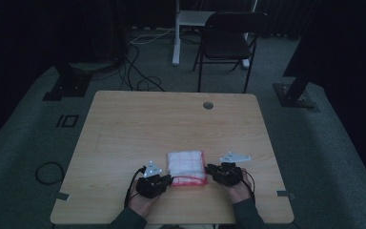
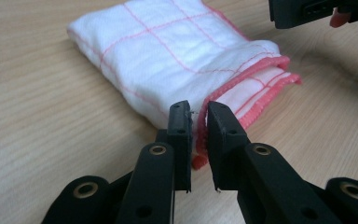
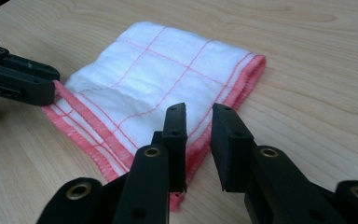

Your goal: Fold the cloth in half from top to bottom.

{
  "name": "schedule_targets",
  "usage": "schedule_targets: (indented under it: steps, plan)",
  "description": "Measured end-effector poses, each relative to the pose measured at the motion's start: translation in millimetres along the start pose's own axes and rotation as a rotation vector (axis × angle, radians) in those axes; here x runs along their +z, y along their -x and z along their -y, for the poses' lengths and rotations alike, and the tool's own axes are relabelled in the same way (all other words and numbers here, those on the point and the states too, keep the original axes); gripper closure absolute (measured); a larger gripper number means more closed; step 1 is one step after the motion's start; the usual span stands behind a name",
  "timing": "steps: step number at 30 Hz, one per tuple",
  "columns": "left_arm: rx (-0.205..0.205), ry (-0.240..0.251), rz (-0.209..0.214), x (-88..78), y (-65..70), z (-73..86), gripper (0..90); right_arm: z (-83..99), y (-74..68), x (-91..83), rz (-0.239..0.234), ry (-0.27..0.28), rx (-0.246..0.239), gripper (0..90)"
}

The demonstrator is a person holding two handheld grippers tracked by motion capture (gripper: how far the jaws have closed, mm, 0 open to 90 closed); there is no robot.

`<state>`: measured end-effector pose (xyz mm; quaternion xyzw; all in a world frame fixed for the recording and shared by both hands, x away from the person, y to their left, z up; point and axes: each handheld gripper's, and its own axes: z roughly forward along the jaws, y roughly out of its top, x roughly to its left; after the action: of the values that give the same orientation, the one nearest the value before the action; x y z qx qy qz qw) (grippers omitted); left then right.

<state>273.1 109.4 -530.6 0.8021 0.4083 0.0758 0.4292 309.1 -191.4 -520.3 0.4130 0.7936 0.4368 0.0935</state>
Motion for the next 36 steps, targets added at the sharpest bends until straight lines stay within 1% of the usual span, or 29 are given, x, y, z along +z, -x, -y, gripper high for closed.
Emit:
schedule_targets:
  steps: [2, 8, 12, 14, 18, 22, 25, 26, 29, 33, 35, 36]
  plan:
    - [0.003, -0.005, -0.002, -0.3, -0.2, 2.9, 80.5, 0.6, -2.4, 3.2, -0.005, -0.008, -0.005, 74.7]
    - [0.004, -0.015, -0.004, -2.3, -0.8, 9.7, 79.5, 3.7, -2.9, 6.9, -0.008, -0.021, -0.004, 73.8]
    - [0.004, -0.008, -0.010, -7.1, -1.3, 13.0, 77.0, 6.6, -2.5, 6.5, -0.007, -0.028, 0.000, 72.8]
    - [0.004, 0.001, -0.021, -11.5, -3.1, 14.5, 75.5, 7.4, -1.8, 5.8, -0.006, -0.025, 0.000, 72.2]
    - [-0.012, 0.022, -0.053, -20.1, -10.8, 15.7, 74.3, 9.0, 0.6, 3.3, -0.002, -0.011, 0.013, 71.8]
    - [-0.024, 0.040, -0.082, -26.1, -19.2, 16.2, 74.1, 12.5, 6.0, -0.1, 0.010, 0.005, 0.039, 71.7]
    - [-0.014, 0.048, -0.115, -29.2, -24.3, 15.6, 72.5, 13.8, 10.3, -1.5, 0.032, 0.026, 0.052, 71.7]
    - [-0.014, 0.048, -0.115, -29.2, -24.3, 15.6, 72.3, 13.8, 10.3, -1.5, 0.032, 0.026, 0.052, 71.7]
    - [-0.011, 0.056, -0.142, -32.3, -29.7, 15.3, 71.8, 14.8, 13.3, 0.7, 0.055, 0.022, 0.038, 71.7]
    - [-0.016, 0.059, -0.176, -35.6, -36.2, 16.9, 70.5, 16.9, 17.8, 0.4, 0.070, 0.022, 0.042, 71.7]
    - [-0.016, 0.061, -0.198, -36.7, -39.8, 17.5, 69.8, 17.5, 19.7, -0.8, 0.073, 0.026, 0.047, 71.3]
    - [-0.017, 0.061, -0.222, -38.0, -43.8, 18.2, 69.0, 18.1, 21.2, -1.3, 0.077, 0.029, 0.049, 71.3]
